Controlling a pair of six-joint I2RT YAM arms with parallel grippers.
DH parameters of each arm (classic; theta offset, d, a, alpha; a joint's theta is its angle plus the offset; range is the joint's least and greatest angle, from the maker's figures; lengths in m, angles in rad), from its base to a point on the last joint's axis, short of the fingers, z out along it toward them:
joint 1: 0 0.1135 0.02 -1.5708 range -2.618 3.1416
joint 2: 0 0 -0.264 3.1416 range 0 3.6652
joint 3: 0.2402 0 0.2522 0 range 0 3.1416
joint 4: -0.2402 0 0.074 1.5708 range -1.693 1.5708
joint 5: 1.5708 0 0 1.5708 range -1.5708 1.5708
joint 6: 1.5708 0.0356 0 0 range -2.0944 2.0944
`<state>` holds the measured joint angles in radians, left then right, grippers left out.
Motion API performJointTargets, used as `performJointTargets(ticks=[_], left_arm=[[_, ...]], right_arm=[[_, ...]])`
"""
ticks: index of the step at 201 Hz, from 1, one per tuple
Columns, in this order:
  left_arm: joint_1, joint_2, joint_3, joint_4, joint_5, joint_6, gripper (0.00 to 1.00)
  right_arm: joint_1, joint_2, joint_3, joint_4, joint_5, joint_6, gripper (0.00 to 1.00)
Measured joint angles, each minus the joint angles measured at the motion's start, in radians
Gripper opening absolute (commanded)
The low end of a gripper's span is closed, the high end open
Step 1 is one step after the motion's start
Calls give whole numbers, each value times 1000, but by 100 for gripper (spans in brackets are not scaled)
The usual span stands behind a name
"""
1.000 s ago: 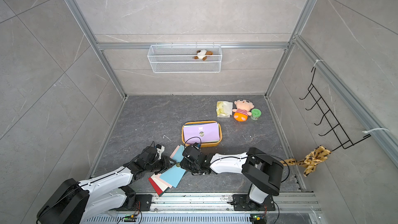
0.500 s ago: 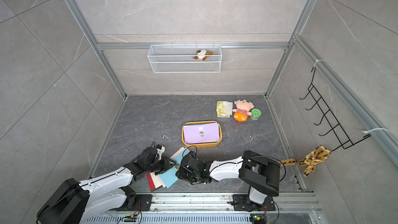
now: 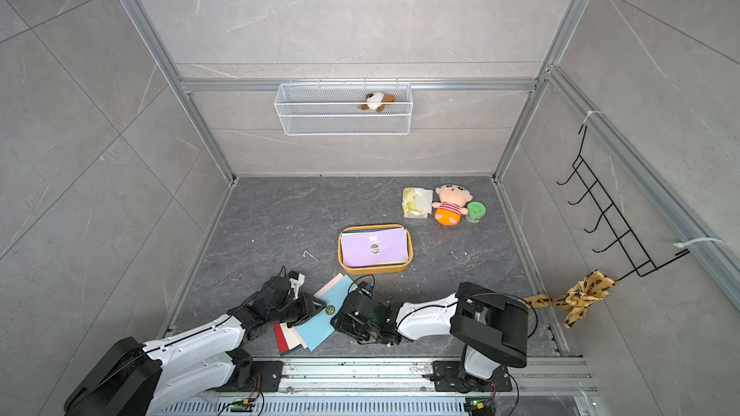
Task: Put the sealed envelopes into the storage box
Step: Pick up the envelope from the center of the board.
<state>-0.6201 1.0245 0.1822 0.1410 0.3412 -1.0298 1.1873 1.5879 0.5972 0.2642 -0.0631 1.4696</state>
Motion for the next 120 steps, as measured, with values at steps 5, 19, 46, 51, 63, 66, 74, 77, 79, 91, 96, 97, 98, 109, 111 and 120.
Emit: performJointTargets(ticks=[5,19,46,51,63,66,74,77,79,91,96,97,98,109,111,120], left_arm=[[-2,-6,-3,-2,0,-3,26],[-6,-23,-13,-5,-3,-12,26],[-16,-47,-27,-5,-15,-39,24],[-18,-51,-30,-5,-18,-45,24],[-21,-58,-35,-5,-20,-56,24],[-21,-59,-37,-5,-21,-57,24],[-22,-59,-37,-5,-22,-64,24],[-22,-59,-37,-5,-22,-66,24],[-23,-58,-37,-5,-22,-67,23],[-27,-57,-37,-4,-25,-71,23],[-29,-56,-37,-3,-26,-73,23],[-30,-56,-37,-2,-25,-74,23],[-30,-55,-37,-2,-25,-74,23],[-37,-51,-37,3,-26,-76,23],[-39,-50,-37,4,-26,-77,23],[-43,-46,-37,9,-26,-79,23]], right_arm=[[0,-14,-11,-9,10,13,46],[0,-40,-18,-48,36,42,46],[2,-51,-18,-73,60,79,46],[2,-50,-18,-71,61,84,46],[4,-37,-18,-46,60,95,46],[4,-31,-18,-36,60,99,46],[5,-17,-18,-6,59,107,46],[5,-12,-18,4,58,109,46],[6,-10,-17,9,57,109,46],[10,7,-17,46,55,113,46],[11,11,-17,57,51,114,46],[11,13,-17,61,51,114,46],[11,14,-17,63,51,114,46],[14,23,-17,84,47,117,46],[14,24,-17,86,46,117,46],[14,25,-17,90,45,117,46]])
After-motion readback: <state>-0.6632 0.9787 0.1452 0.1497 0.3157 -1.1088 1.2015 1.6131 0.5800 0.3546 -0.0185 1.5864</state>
